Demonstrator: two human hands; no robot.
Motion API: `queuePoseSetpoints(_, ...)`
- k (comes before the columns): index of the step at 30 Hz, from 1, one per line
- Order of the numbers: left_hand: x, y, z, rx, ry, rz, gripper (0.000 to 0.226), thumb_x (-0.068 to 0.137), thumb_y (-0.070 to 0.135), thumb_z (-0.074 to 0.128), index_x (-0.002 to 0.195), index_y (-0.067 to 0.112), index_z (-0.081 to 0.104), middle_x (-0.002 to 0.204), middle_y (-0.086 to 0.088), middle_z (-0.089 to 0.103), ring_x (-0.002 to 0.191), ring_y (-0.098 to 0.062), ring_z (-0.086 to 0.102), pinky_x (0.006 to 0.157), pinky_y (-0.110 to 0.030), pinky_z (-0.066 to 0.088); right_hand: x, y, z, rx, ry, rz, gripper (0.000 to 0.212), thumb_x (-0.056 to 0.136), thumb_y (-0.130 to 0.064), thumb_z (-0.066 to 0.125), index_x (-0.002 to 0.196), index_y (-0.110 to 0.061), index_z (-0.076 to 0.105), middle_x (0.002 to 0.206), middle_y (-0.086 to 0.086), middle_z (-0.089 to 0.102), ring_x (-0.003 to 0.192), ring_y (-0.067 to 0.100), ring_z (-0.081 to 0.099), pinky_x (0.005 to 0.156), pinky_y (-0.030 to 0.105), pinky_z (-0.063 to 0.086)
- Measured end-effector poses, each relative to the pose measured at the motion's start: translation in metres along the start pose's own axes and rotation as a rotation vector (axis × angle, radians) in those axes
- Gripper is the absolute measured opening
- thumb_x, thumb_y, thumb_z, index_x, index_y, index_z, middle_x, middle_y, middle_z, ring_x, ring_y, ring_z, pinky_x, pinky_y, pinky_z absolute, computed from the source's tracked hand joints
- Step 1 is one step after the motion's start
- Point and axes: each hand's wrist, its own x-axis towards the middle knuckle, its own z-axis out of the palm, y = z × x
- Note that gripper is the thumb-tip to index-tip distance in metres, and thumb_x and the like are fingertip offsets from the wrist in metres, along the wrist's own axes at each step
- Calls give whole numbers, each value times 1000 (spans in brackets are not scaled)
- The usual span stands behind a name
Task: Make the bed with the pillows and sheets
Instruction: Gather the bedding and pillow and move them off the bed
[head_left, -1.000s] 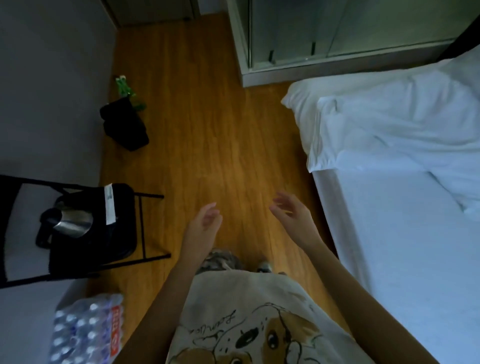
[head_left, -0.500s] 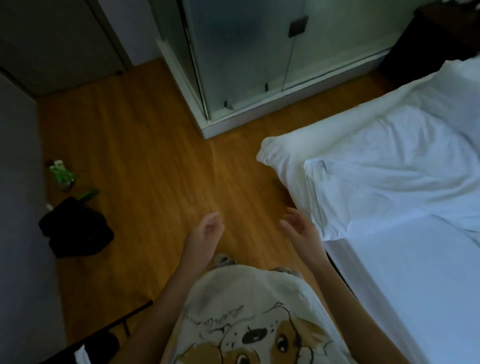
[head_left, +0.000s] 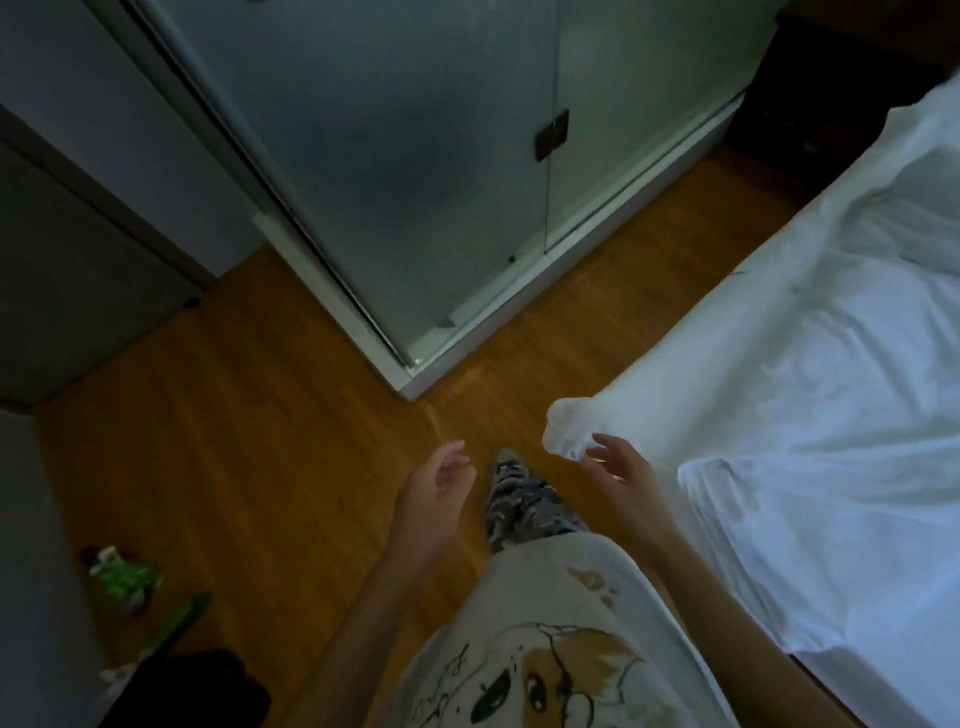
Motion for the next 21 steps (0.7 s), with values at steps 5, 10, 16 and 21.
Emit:
queuePoseSetpoints(5, 120, 60, -43, 13, 47, 0, 27, 98, 25, 56, 124, 31, 54, 107, 18, 62, 100, 2, 58, 78, -13, 46, 140, -91, 8, -59, -2, -48, 41, 93, -33, 60, 131, -21, 51, 115, -5, 61, 105, 8, 58, 75, 8, 42)
queuePoseSetpoints(10, 239, 133, -64, -4, 3, 47, 18, 97, 18, 57, 110, 30, 60, 104, 11, 65, 98, -1, 60, 78, -15, 46, 237, -182, -4, -4, 23, -107, 41, 91, -34, 62, 130, -29, 48, 108, -20, 56, 100, -6, 55, 81, 11, 45)
queuePoseSetpoints(16, 391, 221, -29, 162, -310, 177, 26, 98, 20, 56, 123, 24, 57, 107, 12, 63, 100, -2, 59, 82, -15, 48, 317, -201, -46, 46, 258, 25, 44, 92, -37, 60, 133, -31, 46, 115, -18, 55, 107, 0, 54, 82, 10, 42)
queuePoseSetpoints(21, 511, 309, 49, 295, -589, 378, 32, 98, 27, 54, 130, 23, 53, 108, 13, 59, 102, -1, 57, 83, -16, 46, 363, -192, -95, 185, 661, 226, 44, 93, -35, 58, 134, -24, 47, 115, -9, 59, 105, 9, 57, 90, 25, 48)
